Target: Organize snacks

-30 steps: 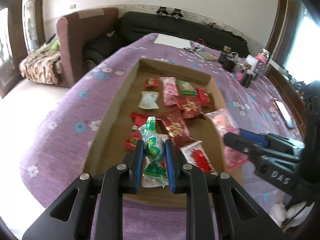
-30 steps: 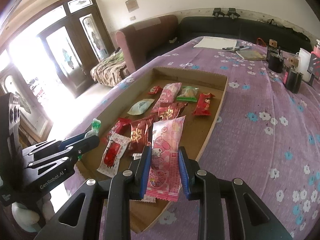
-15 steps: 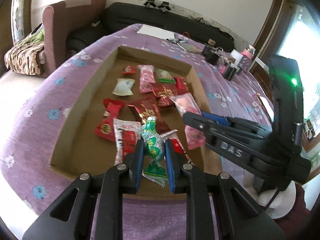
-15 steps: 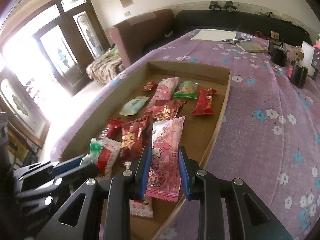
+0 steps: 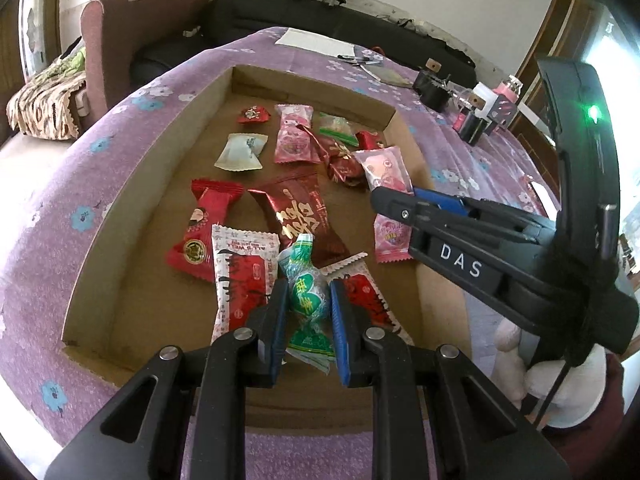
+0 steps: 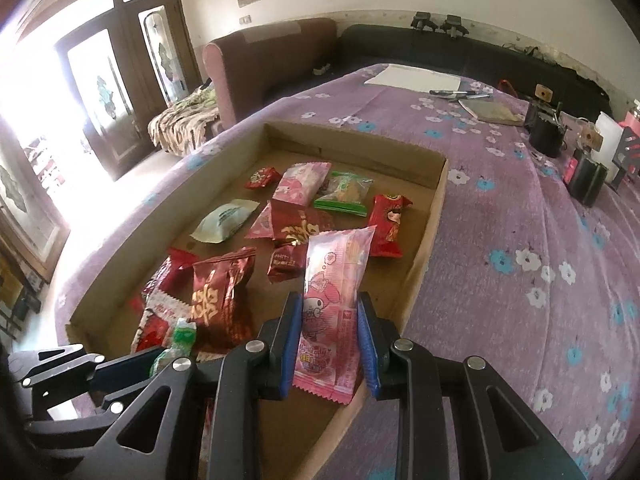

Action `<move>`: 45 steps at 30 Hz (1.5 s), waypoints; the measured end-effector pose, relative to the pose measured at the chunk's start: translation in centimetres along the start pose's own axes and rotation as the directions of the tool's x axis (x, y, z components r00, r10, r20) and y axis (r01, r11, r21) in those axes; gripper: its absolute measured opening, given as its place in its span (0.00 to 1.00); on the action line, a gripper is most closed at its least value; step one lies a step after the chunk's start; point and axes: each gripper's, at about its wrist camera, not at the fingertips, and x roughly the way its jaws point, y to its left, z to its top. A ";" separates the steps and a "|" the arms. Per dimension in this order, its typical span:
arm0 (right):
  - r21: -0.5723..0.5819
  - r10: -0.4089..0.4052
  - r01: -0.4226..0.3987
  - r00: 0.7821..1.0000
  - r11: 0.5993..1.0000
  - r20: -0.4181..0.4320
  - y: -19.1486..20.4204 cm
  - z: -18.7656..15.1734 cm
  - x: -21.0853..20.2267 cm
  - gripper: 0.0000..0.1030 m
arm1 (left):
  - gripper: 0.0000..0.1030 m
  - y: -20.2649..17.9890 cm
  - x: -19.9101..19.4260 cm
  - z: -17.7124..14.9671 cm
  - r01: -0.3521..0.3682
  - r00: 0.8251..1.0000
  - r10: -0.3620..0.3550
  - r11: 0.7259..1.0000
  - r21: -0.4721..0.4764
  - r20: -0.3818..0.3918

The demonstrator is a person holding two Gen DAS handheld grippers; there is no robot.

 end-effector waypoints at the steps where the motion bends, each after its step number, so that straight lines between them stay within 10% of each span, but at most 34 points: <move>1: 0.001 0.000 0.000 1.000 1.000 -0.001 0.0 0.0 0.1 0.26 | 0.17 0.0 0.2 0.0 -0.007 1.000 0.007 1.000 0.005 0.000; 10: 0.060 0.084 -0.082 0.996 0.995 -0.033 -0.2 -0.6 -1.1 0.34 | 0.28 0.1 0.1 0.1 0.013 1.000 -0.013 1.000 0.007 0.004; 18: 0.106 0.090 -0.101 0.991 0.989 0.102 -1.0 0.5 -4.9 0.47 | 0.46 2.7 -3.9 0.5 0.085 0.995 -0.080 0.993 -0.078 0.059; 20: 0.076 0.061 -0.069 0.993 0.995 0.099 -0.4 1.2 -4.6 0.43 | 0.48 3.4 -4.9 0.7 0.086 0.993 -0.078 0.992 -0.095 0.087; 23: 0.021 0.040 -0.041 0.997 0.999 0.061 0.8 2.5 -3.0 0.11 | 0.52 4.6 -5.6 0.8 0.083 0.991 -0.068 0.989 -0.124 0.118; 35: 0.063 0.018 -0.014 0.998 0.998 -0.059 1.0 4.6 2.0 0.20 | 0.52 7.9 -4.9 -0.1 0.070 0.994 -0.050 0.977 -0.202 0.101; 41: 0.014 0.197 -0.197 0.979 0.980 -0.043 4.2 3.8 0.1 0.21 | 0.53 7.3 -4.7 -0.2 0.082 0.993 -0.063 0.977 -0.199 0.096; 45: 0.032 0.179 -0.176 0.976 0.984 -0.124 4.6 2.6 2.1 0.23 | 0.53 6.6 -5.1 -0.3 0.073 0.994 -0.057 0.981 -0.179 0.095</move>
